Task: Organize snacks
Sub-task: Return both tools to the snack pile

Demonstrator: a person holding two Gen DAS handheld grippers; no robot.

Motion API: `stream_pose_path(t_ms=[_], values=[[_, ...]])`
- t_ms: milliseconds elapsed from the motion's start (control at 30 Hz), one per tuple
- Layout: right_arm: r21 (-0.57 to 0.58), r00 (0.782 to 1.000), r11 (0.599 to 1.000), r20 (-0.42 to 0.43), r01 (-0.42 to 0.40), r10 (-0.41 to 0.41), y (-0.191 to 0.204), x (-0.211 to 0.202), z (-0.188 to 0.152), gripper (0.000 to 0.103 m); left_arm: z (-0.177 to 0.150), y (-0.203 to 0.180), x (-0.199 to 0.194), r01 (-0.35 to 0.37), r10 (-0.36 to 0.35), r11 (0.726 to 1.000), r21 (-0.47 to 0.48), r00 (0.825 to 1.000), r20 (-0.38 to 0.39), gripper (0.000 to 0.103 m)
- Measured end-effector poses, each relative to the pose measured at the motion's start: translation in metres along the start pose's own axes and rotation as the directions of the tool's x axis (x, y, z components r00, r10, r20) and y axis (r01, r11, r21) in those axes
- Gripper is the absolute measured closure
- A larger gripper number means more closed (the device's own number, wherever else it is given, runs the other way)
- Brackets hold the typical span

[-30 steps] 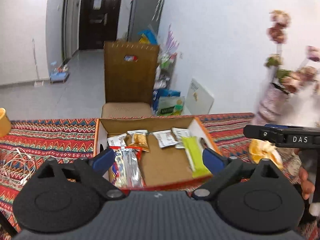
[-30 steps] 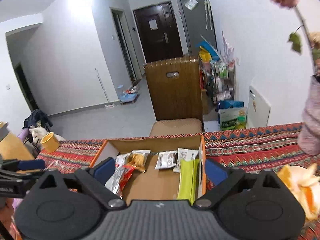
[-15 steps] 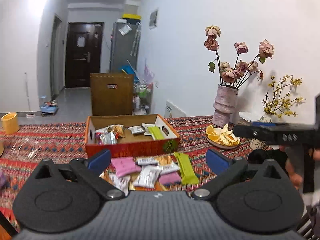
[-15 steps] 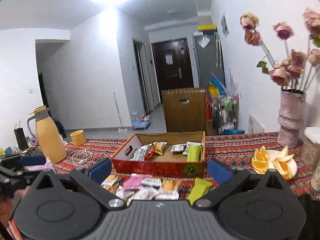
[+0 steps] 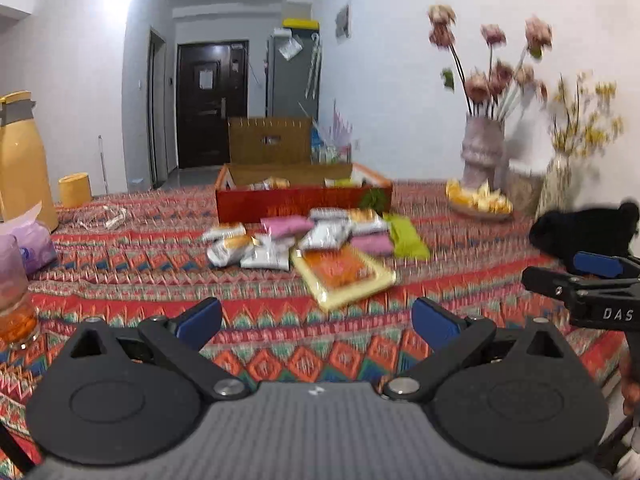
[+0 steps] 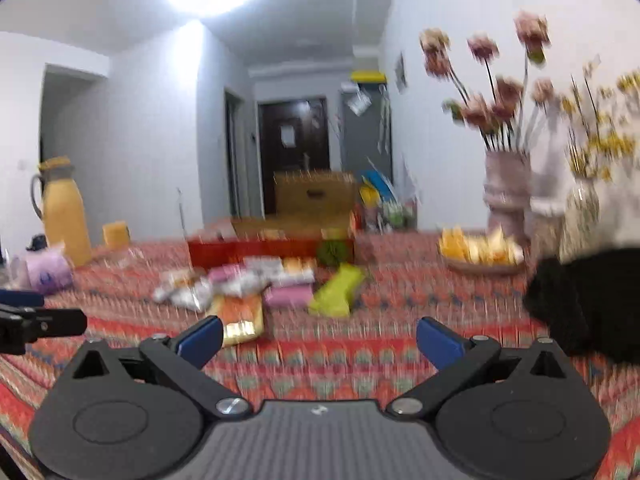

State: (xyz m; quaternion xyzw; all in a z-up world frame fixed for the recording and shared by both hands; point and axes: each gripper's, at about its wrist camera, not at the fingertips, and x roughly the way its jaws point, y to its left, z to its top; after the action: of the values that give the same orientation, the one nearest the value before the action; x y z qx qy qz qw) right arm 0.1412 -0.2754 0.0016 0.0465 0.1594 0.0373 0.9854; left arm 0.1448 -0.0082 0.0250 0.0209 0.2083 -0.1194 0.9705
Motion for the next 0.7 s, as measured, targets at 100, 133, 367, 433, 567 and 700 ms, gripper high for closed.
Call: stream_pose_path(t_ms=[100, 133, 367, 433, 567, 700], values=[[0.023, 0.999, 1.000, -0.035, -0.012, 0.013, 0.001, -0.001, -0.016, 0.000, -0.009, -0.008, 0.003, 0.015, -0.015, 1.000, 0.021, 1.000, -0.009, 0.000], [0.022, 0.999, 1.000, -0.039, -0.008, 0.009, 0.001, -0.001, -0.018, 0.000, -0.011, -0.009, 0.002, 0.019, -0.019, 0.999, 0.025, 1.000, -0.007, 0.000], [0.009, 0.998, 1.000, -0.069, 0.009, -0.008, 0.003, 0.005, -0.022, 0.000, -0.016, -0.010, 0.007, 0.015, -0.015, 1.000, 0.001, 1.000, -0.019, 0.000], [0.012, 0.997, 1.000, -0.079, 0.012, -0.011, 0.004, 0.010, -0.021, 0.000, -0.016, -0.008, 0.013, 0.004, -0.004, 1.000, 0.000, 1.000, -0.031, 0.000], [0.007, 0.994, 1.000, -0.104, -0.020, 0.021, 0.006, 0.024, -0.015, 0.000, -0.010, 0.001, 0.030, -0.024, 0.023, 1.000, -0.005, 0.998, -0.055, 0.000], [0.008, 0.991, 0.998, -0.118, -0.060, 0.060, 0.008, 0.047, -0.001, 0.004, 0.004, 0.019, 0.055, -0.046, 0.044, 0.999, -0.019, 0.996, -0.081, 0.001]])
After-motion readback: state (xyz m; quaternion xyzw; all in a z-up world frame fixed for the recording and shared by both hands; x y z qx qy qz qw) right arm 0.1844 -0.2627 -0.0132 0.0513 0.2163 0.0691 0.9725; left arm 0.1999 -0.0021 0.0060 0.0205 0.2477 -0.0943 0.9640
